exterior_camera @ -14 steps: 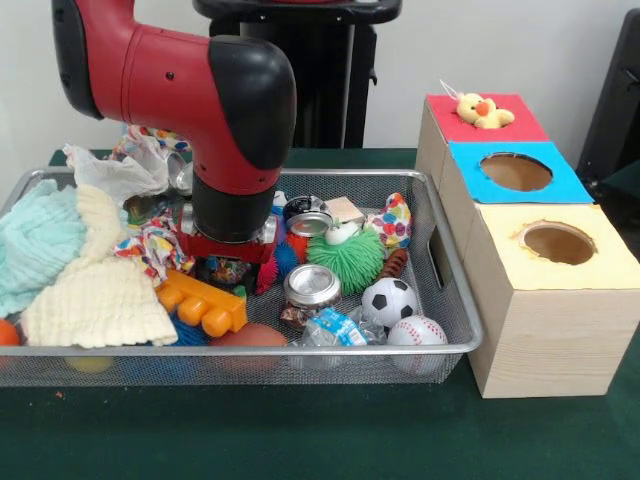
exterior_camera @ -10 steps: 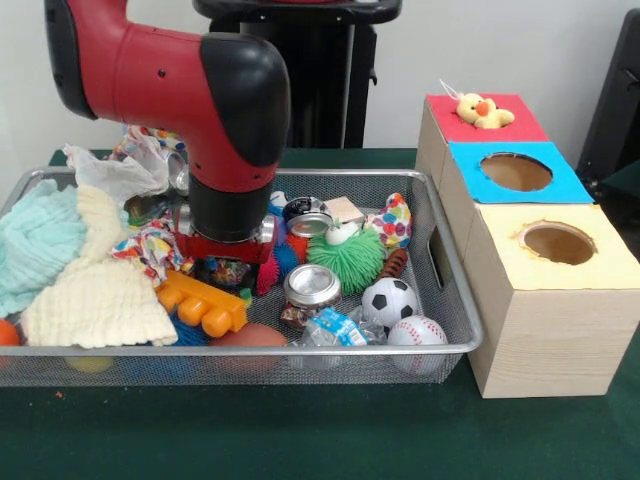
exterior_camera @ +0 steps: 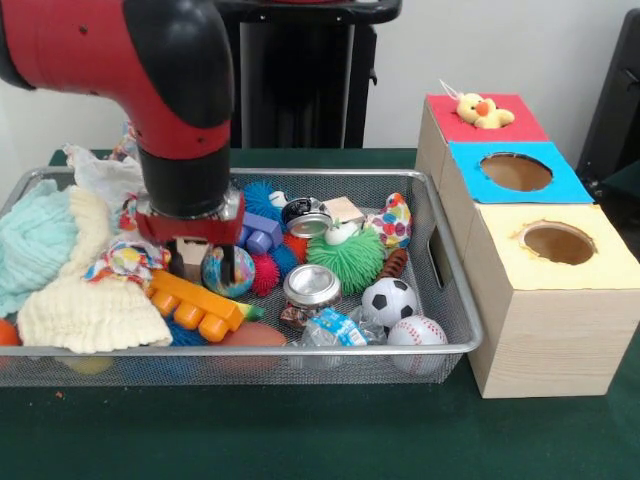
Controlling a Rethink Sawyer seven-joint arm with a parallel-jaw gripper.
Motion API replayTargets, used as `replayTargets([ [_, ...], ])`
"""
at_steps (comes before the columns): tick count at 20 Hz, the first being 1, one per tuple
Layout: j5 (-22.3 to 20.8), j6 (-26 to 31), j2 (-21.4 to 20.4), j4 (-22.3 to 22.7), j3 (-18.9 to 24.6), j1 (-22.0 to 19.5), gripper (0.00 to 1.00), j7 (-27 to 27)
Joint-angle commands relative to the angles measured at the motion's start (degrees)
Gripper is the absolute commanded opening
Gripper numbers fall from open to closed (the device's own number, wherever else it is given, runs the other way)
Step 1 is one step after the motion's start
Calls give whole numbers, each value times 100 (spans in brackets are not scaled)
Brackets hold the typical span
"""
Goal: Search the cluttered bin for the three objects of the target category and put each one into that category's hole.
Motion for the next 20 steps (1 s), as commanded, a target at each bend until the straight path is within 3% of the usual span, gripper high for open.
replayTargets([
  [1,71,1829,-700,-237,968,-240,100,-1786],
  [6,-143,2112,-590,-381,1196,-523,100,-2021],
  [12,-1186,2627,-156,-1163,1212,-964,100,-3466],
  [15,-1671,2452,135,-1470,1256,-1194,100,-4048],
  [20,-2120,2178,291,-1645,1171,-1286,100,-4290],
])
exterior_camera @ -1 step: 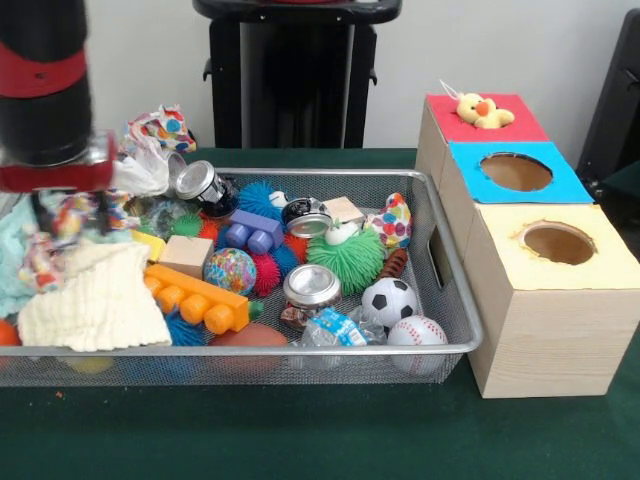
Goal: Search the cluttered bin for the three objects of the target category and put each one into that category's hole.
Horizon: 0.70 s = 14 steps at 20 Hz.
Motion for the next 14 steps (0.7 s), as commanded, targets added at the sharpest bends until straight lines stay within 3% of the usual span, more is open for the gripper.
replayTargets([
  [1,-933,151,512,-406,291,-280,100,-2647],
  [4,-1038,-142,366,-63,165,-223,100,-2423],
  [8,-999,39,219,368,-26,-136,100,-2046],
  [10,-960,151,338,507,-129,-125,100,-1779],
  [14,-881,150,955,524,-189,-138,100,-1438],
])
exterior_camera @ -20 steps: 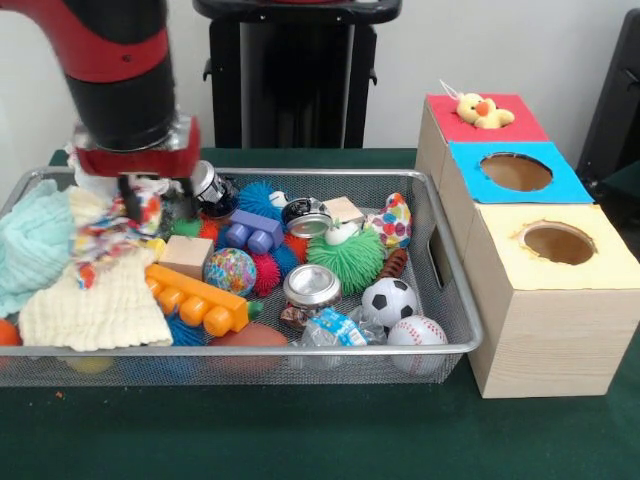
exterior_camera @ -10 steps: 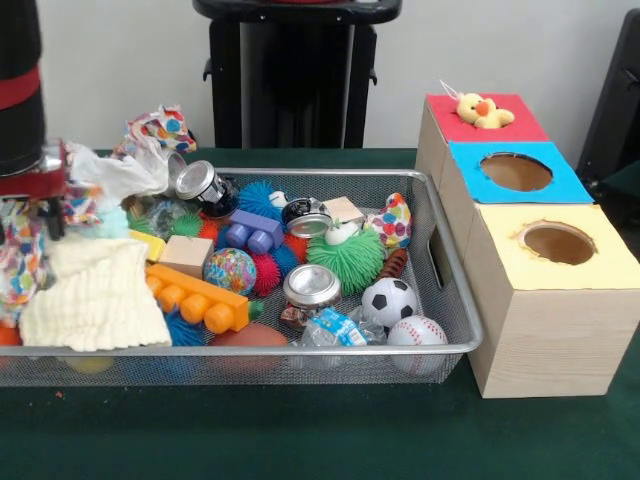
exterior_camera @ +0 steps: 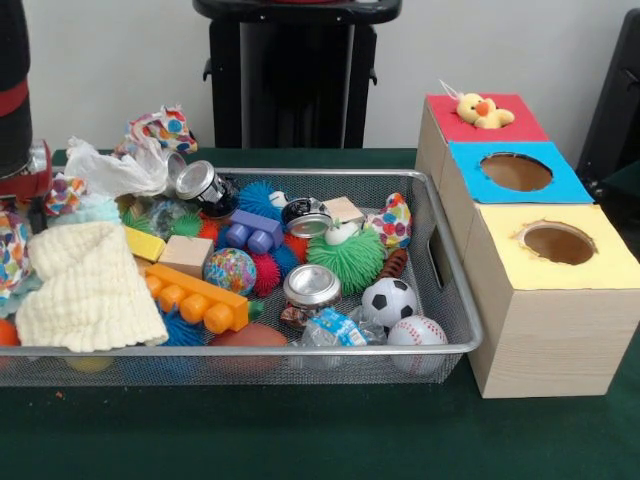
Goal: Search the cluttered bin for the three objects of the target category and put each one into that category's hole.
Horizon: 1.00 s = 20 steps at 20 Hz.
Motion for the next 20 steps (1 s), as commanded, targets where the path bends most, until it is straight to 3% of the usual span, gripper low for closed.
replayTargets([
  [1,-194,170,903,641,-143,114,100,-360],
  [4,-60,37,1204,642,-115,119,100,-87],
  [8,-177,-804,1270,858,-129,196,100,409],
  [12,-95,-1094,1211,1065,-212,330,100,955],
  [20,651,-1386,941,1697,-520,871,100,2444],
])
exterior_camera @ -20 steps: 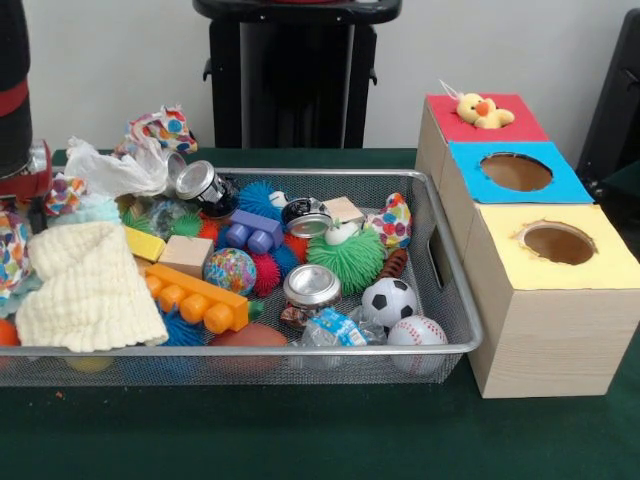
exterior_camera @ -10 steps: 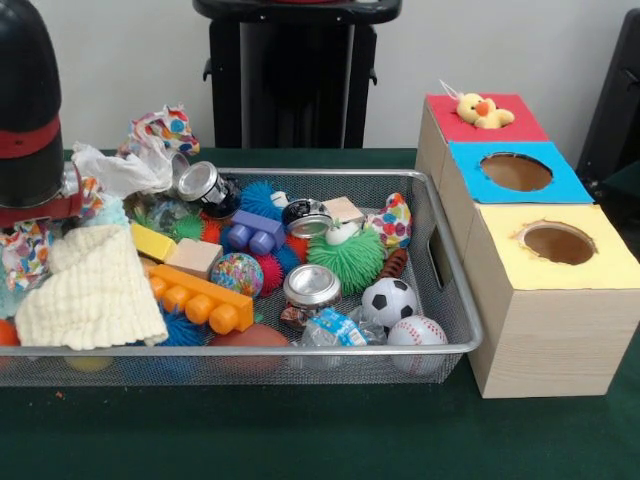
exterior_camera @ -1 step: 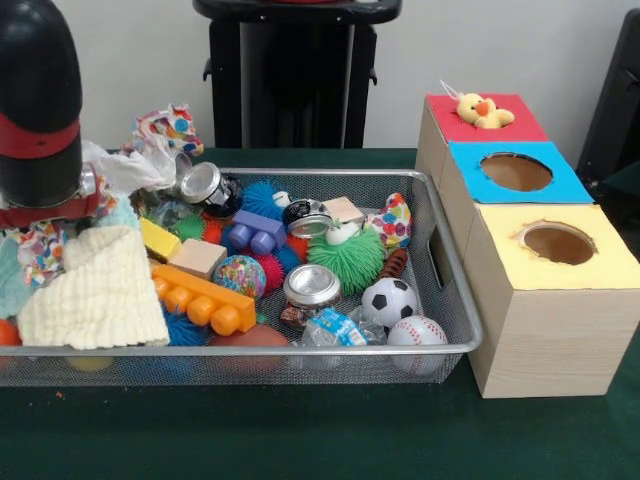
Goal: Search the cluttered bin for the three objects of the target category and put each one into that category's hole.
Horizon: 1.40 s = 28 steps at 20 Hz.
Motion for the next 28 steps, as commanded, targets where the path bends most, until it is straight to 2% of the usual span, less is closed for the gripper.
replayTargets([
  [1,491,-1134,607,1557,-159,568,100,2509],
  [4,773,-1538,564,1786,-296,781,100,2895],
  [9,1113,-2005,522,2065,-504,1087,100,3225],
  [12,1372,-2079,476,2236,-578,1276,100,3504],
  [20,2194,-1853,256,2485,-861,1932,100,4334],
  [28,2875,-1587,98,2529,-1032,2337,100,4558],
])
